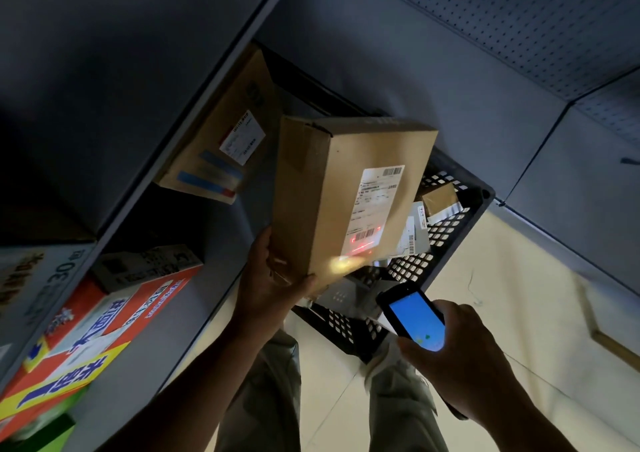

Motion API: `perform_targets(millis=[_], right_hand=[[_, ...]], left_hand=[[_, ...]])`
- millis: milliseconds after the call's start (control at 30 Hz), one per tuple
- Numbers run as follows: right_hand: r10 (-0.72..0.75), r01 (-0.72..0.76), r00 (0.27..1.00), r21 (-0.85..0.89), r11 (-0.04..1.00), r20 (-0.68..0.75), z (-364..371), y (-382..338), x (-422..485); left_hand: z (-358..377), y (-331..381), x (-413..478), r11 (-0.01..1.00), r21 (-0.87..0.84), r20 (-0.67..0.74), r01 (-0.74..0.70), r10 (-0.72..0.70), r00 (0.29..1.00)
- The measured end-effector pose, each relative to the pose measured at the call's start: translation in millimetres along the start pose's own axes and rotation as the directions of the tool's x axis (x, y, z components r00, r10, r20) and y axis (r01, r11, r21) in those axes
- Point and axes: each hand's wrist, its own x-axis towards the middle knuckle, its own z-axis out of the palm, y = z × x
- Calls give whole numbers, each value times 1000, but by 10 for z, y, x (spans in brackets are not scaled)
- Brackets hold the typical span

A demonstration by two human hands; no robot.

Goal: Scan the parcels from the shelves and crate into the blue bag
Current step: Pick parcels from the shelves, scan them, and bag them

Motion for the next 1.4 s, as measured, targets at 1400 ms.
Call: perform_targets(millis=[1400], right_hand=[[-840, 598, 484, -609, 521, -244, -91, -3669, 446]], left_hand=[[-354, 388, -737, 685, -568, 304, 456, -341, 890]])
